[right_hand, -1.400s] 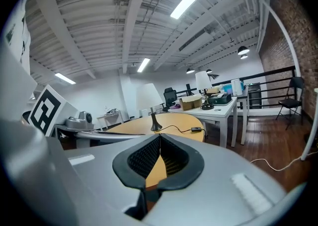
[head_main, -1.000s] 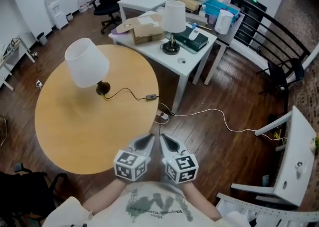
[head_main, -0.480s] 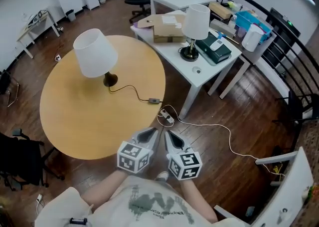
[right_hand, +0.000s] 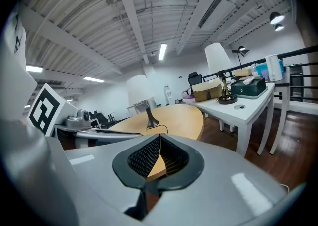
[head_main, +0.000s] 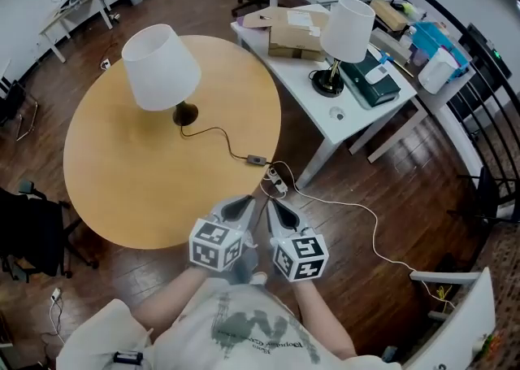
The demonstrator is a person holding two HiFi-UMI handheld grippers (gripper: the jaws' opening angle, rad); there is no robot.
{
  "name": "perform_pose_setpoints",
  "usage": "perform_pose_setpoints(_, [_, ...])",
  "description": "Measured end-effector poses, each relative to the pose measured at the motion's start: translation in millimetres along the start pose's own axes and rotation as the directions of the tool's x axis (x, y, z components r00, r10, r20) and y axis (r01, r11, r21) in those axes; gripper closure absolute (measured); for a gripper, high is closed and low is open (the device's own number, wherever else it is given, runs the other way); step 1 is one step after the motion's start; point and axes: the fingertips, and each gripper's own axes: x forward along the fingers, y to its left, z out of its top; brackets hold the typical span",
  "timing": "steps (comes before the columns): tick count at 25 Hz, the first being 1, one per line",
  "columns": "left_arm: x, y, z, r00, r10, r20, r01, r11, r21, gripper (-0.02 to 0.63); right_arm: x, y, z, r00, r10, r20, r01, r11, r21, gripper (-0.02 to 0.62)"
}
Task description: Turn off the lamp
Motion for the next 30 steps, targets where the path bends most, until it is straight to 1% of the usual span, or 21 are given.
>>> perform_pose_setpoints(4, [22.8,17.0,-0.1,1.000,0.010,-0.016,-0.010,1.000,-0.030,0.609,28.7,-22.6,-5.0,0.999,-0.011,-0.045,0.011,1.000,-0.002,0.592])
perform_pose_setpoints(7, [38.0,30.9,4.8,1.000,0.014,-0.024,-0.015,0.998,-0.053,0.609,52.4,-32.3,-4.8,0.996,-0.004,-0.084,0.003,1.000,-0.004,0.592])
perform_pose_setpoints(13, [64.9,58.1,7.6,0.998,0.006,-0.057,-0.009,0.998,-0.056,0.609,98.4,-49.4,-4.5,0.991,-0.036,-0.131,0.032,0.999,-0.034,0.580])
perform_pose_setpoints(16, [76.2,73.4,5.4,0.998,0.005,-0.068,-0.010,0.997,-0.074,0.609,120.2,-61.0,-12.0,0.984,-0.061,-0.169,0.057,0.998,-0.029,0.574])
perform_pose_setpoints(23, [92.5,103.2,1.3,0.997,0.008,-0.081,-0.020,0.988,-0.154,0.609,160.7,-86.8,-32.8,0.955,-0.118,-0.272,0.121,0.993,-0.005,0.523])
perform_pose_setpoints(26, [96.4,109.8,0.4,0.997,-0.006,-0.079,-0.008,0.986,-0.169,0.609,171.3,-94.0,-38.6,0.946,-0.136,-0.294,0.142,0.990,0.000,0.523])
perform_pose_setpoints(30, [97.3,118.0,1.2,0.997,-0.016,-0.075,0.002,0.985,-0.174,0.609,180.1,-94.2,-40.3,0.947,-0.126,-0.295,0.137,0.990,0.017,0.520])
